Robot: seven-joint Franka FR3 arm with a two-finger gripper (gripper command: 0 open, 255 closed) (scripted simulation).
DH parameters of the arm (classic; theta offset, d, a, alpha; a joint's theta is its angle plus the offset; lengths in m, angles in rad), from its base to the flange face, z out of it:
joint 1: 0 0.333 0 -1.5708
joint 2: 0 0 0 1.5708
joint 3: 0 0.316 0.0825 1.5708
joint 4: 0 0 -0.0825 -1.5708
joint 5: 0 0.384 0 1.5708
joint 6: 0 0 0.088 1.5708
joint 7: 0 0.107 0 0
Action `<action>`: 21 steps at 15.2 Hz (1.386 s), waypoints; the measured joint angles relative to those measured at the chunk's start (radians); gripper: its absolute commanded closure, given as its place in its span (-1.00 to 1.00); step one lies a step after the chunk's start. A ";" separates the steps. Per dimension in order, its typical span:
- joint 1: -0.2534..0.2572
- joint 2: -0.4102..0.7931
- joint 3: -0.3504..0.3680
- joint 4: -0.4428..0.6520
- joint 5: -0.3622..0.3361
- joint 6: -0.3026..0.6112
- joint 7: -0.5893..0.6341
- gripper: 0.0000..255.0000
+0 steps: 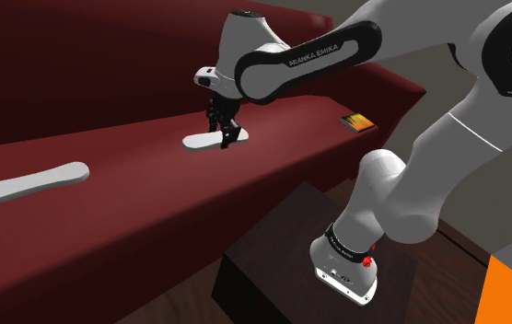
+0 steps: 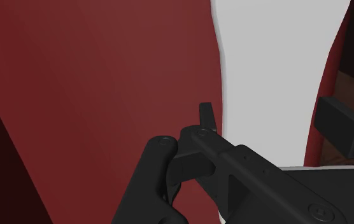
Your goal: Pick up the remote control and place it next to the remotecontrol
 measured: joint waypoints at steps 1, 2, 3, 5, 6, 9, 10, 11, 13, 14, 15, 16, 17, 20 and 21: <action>0.014 0.033 0.011 0.022 0.013 0.009 0.016 1.00; 0.025 0.048 0.024 0.038 0.020 0.006 0.035 1.00; 0.037 0.077 0.034 0.067 0.032 0.004 0.048 1.00; 0.057 0.126 0.053 0.125 0.050 -0.008 0.073 1.00; 0.065 0.140 0.061 0.148 0.055 -0.019 0.085 1.00; 0.092 0.211 0.089 0.239 0.077 -0.043 0.126 1.00; 0.102 0.244 0.098 0.272 0.085 -0.044 0.139 1.00; 0.111 0.283 0.107 0.320 0.095 -0.055 0.152 1.00; 0.126 0.341 0.122 0.395 0.107 -0.074 0.176 1.00; 0.134 0.365 0.129 0.426 0.111 -0.082 0.189 1.00; 0.138 0.395 0.135 0.470 0.117 -0.097 0.197 1.00; 0.142 0.416 0.139 0.493 0.120 -0.100 0.203 1.00; 0.144 0.429 0.141 0.507 0.122 -0.101 0.207 1.00; 0.147 0.455 0.145 0.510 0.127 -0.078 0.213 1.00; 0.147 0.461 0.145 0.501 0.128 -0.064 0.213 1.00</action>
